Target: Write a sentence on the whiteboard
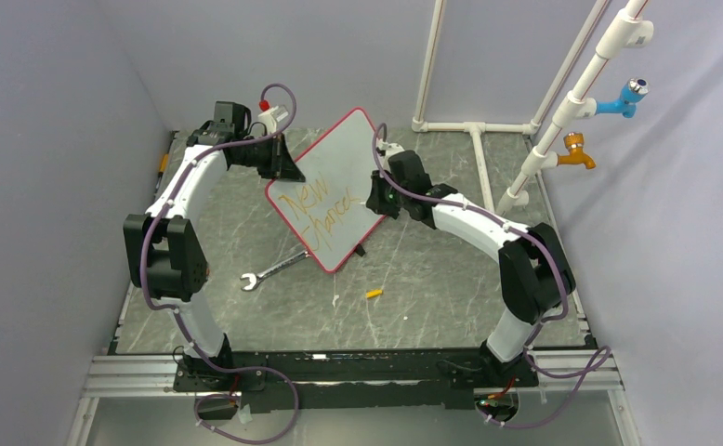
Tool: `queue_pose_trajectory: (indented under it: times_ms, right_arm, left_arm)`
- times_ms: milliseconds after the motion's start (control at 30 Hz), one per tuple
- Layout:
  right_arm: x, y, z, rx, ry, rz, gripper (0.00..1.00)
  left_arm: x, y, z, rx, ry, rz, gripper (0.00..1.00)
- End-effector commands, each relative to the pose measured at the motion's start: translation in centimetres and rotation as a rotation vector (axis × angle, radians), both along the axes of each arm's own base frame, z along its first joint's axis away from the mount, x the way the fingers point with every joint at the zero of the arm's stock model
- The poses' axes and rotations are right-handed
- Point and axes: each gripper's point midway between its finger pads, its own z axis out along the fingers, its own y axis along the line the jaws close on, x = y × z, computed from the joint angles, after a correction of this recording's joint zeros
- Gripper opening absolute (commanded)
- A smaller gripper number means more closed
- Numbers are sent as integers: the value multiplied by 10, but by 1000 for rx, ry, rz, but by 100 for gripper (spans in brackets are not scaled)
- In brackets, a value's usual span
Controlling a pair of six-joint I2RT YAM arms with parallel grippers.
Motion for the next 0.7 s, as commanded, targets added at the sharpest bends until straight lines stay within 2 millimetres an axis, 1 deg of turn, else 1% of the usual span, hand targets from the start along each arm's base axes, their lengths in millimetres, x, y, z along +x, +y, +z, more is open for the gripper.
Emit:
queue_pose_trajectory:
  times_ms: [0, 100, 167, 267, 400, 467, 533, 667]
  right_arm:
    - [-14, 21, 6, 44, -9, 67, 0]
    - [-19, 30, 9, 45, -17, 93, 0]
    - [-18, 32, 14, 49, -25, 97, 0]
    - [-17, 34, 26, 56, -47, 108, 0]
    - [-19, 30, 47, 57, -82, 111, 0]
    - [-20, 26, 63, 63, -112, 102, 0]
    - [-21, 21, 74, 62, -134, 93, 0]
    - [-17, 13, 91, 60, -171, 65, 0]
  left_arm:
    - [8, 14, 1, 108, -93, 37, 0]
    - [7, 14, 2, 107, -95, 36, 0]
    - [7, 15, 1, 108, -92, 35, 0]
    - [6, 15, 1, 109, -91, 35, 0]
    - [6, 15, 1, 110, -95, 36, 0]
    - [6, 15, 1, 113, -97, 38, 0]
    - [6, 16, 1, 115, -97, 37, 0]
    - [7, 16, 0, 120, -94, 39, 0]
